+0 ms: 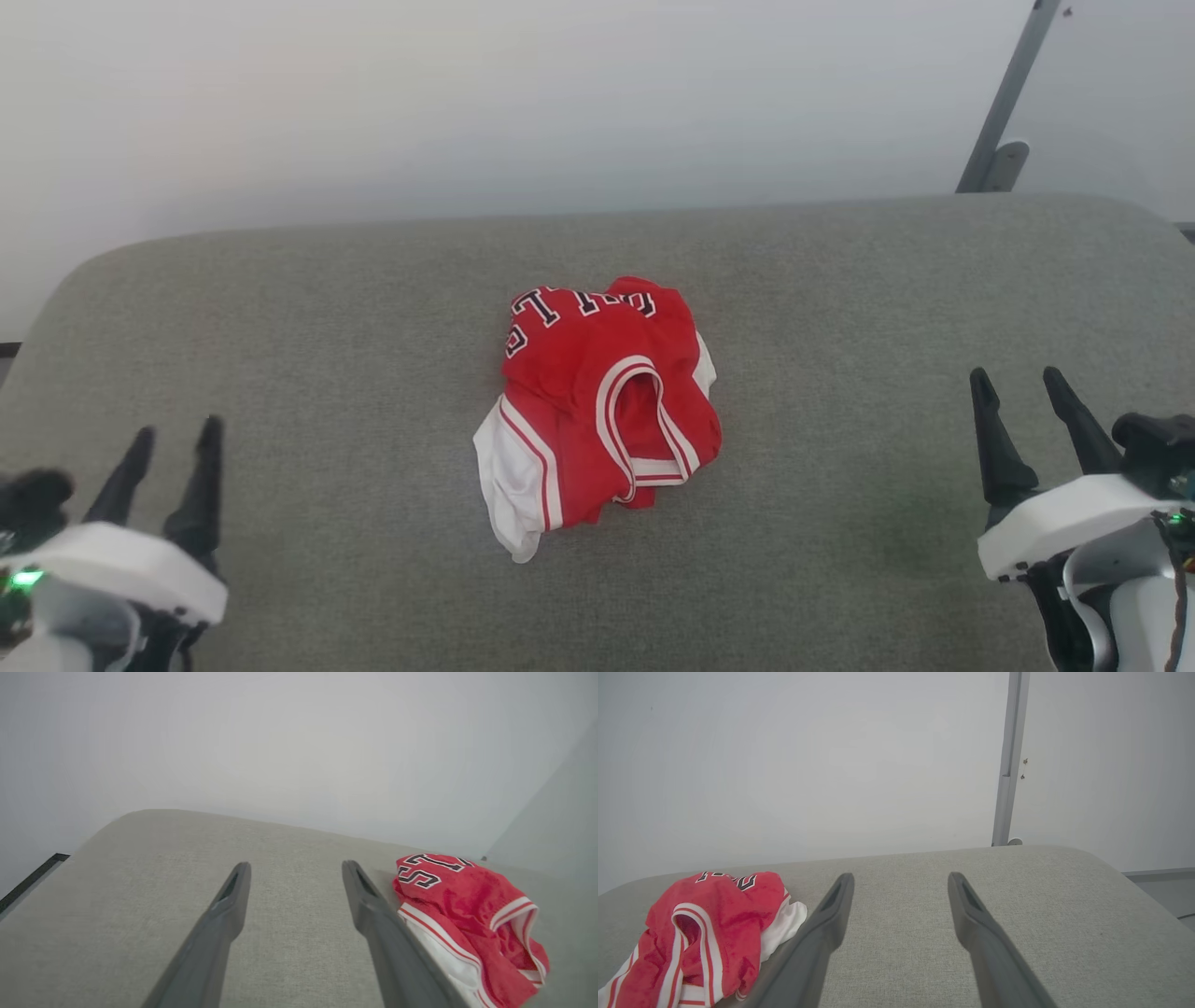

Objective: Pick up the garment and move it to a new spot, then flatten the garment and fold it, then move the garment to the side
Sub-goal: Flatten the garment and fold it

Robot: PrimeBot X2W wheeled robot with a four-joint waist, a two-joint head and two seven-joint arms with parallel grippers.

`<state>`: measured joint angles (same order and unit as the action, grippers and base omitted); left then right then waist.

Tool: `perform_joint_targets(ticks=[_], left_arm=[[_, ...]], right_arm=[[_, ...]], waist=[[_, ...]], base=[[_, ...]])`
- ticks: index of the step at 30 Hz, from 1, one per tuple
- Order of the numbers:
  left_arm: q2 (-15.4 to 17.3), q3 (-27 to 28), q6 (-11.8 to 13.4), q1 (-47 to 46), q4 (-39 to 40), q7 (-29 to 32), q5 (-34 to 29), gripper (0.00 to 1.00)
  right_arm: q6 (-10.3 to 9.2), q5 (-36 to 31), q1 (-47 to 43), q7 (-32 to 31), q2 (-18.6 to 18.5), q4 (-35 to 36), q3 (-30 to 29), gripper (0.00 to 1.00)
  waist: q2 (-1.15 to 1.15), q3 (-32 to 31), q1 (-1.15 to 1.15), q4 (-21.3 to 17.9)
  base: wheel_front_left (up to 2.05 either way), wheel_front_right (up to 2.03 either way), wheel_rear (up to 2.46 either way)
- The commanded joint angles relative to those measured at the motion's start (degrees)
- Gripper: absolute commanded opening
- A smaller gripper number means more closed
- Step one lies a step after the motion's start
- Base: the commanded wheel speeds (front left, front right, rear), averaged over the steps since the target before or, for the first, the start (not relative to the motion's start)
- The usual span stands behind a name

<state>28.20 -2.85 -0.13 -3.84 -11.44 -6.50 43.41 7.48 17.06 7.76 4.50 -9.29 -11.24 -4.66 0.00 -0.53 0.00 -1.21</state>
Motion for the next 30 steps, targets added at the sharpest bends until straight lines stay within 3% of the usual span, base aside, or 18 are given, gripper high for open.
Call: perform_joint_targets(ticks=[1, 13, 30], left_arm=[[0.18, -0.78, -0.38, -1.23, 0.79, 1.34, 0.48, 1.00], [0.78, -12.72, -0.20, -9.18, 7.12, 20.33, -1.88, 1.00], [-1.22, -21.20, 3.50, -16.01, 2.72, 38.25, -2.68, 1.00]], right_arm=[[0.02, -0.08, 0.69, -0.11, -0.20, 0.33, 0.16, 1.00], [0.02, 0.54, 3.72, 1.75, 0.21, 0.40, 0.82, 1.00], [0.02, 1.62, 7.97, 5.10, 0.61, -3.13, 2.32, 1.00]], waist=[[0.00, 0.35, 0.00, -0.37], [0.00, 8.07, 0.00, -4.11], [0.00, 15.26, 0.00, -7.12]], base=[[0.00, 0.00, 0.00], [0.00, 0.00, 0.00], [0.00, 0.00, 0.00]])
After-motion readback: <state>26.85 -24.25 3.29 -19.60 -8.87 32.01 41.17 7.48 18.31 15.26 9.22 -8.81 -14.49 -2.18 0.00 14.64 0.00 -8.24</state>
